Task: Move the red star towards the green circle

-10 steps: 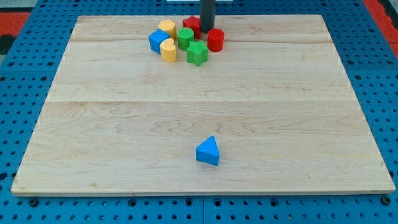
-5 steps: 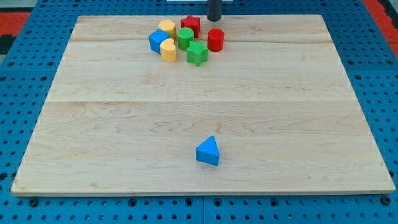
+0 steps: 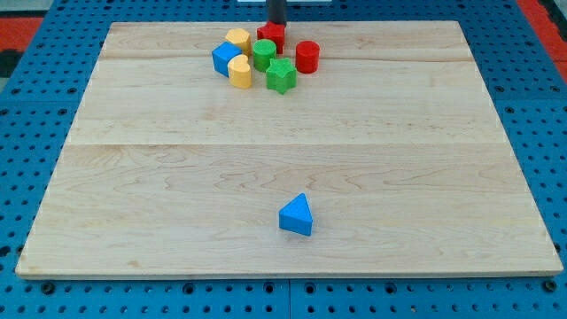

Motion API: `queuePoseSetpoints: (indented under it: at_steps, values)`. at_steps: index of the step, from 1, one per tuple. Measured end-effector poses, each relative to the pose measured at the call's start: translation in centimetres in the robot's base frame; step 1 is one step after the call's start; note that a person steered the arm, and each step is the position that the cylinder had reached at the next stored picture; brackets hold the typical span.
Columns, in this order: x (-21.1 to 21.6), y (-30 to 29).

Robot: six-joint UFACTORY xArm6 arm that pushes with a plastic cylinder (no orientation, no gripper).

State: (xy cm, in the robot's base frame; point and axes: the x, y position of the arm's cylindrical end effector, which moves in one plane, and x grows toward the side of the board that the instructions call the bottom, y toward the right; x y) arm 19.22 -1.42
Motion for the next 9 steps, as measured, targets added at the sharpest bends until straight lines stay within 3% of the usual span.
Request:
queuePoseSetpoints:
  at_steps: [3, 7, 9]
  values:
    - [1.2, -2.1]
    - [0.9, 12.0]
    - [0.9, 12.3]
